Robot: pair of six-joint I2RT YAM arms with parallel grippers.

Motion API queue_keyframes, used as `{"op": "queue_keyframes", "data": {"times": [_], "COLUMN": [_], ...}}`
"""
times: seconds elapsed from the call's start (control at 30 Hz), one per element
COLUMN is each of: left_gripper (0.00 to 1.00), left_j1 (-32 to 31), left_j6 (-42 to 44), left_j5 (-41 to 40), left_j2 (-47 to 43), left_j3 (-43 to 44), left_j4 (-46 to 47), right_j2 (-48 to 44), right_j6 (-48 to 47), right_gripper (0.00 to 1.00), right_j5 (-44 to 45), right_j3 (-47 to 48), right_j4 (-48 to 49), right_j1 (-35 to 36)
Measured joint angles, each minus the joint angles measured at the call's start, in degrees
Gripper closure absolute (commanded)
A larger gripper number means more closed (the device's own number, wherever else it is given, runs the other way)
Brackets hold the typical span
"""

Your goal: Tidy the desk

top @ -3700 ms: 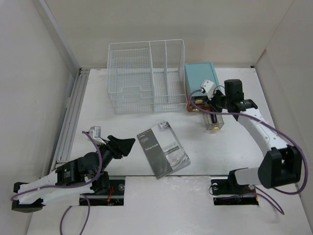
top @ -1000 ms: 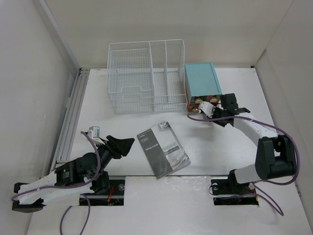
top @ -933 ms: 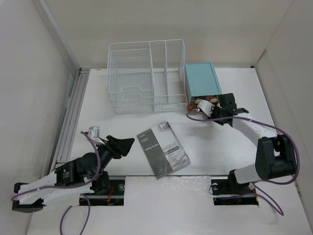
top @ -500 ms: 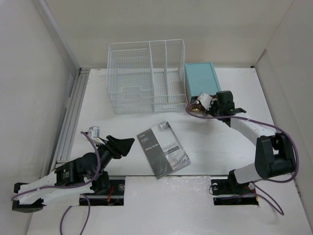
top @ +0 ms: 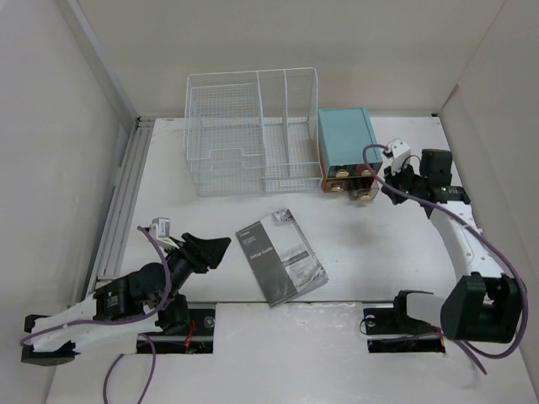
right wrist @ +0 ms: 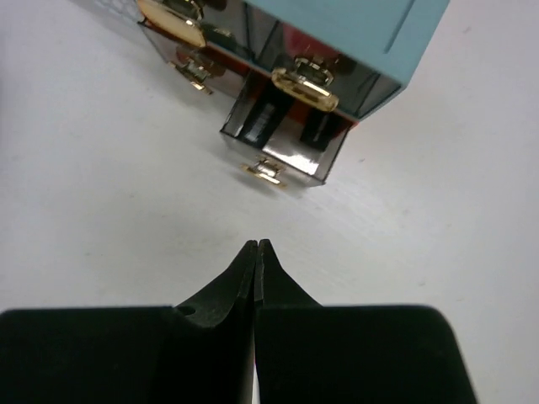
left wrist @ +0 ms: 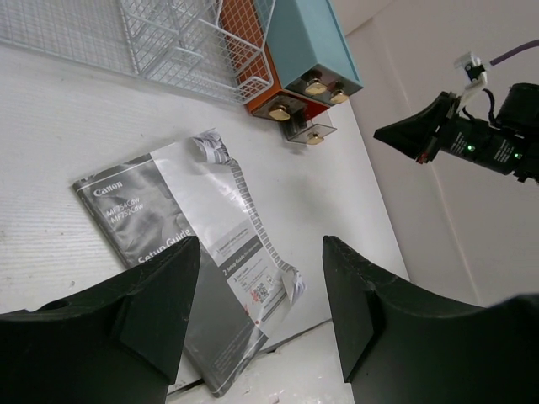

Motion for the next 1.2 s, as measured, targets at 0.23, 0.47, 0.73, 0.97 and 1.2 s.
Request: {"op": "queue_keyframes", "data": {"times": [0.23, 0.47, 0.73, 0.97, 1.2], "left_gripper": [0.44, 0.45, 0.45, 0.45, 0.45], "left_j1": [0.0, 0.0, 0.0, 0.0, 0.0], "left_j6": [0.0, 0.0, 0.0, 0.0, 0.0], "left_j5": [0.0, 0.1, 0.0, 0.0, -0.2], "left_j2": [-0.9, -0.9, -0.9, -0.8, 0.0], "left_j3": [0.0, 0.0, 0.0, 0.0, 0.0], "left_j4": [0.0, 0.0, 0.0, 0.0, 0.0], "right_j2": [10.6, 16.7, 26.0, 35.2, 37.9], "right_j6": [7.6, 18.9, 24.5, 28.3, 34.2], "right_gripper": [1.00, 1.00, 1.00, 1.00, 1.00], "right_j5": [-19.9, -28.9, -28.4, -26.6, -26.3], "right_j3": [3.4, -1.7, -1.8, 0.3, 0.6], "right_j4": [-2.5, 4.5, 11.4, 14.6, 20.2], "right_j1": [-6.9, -8.8, -10.1, -11.1, -11.1]}}
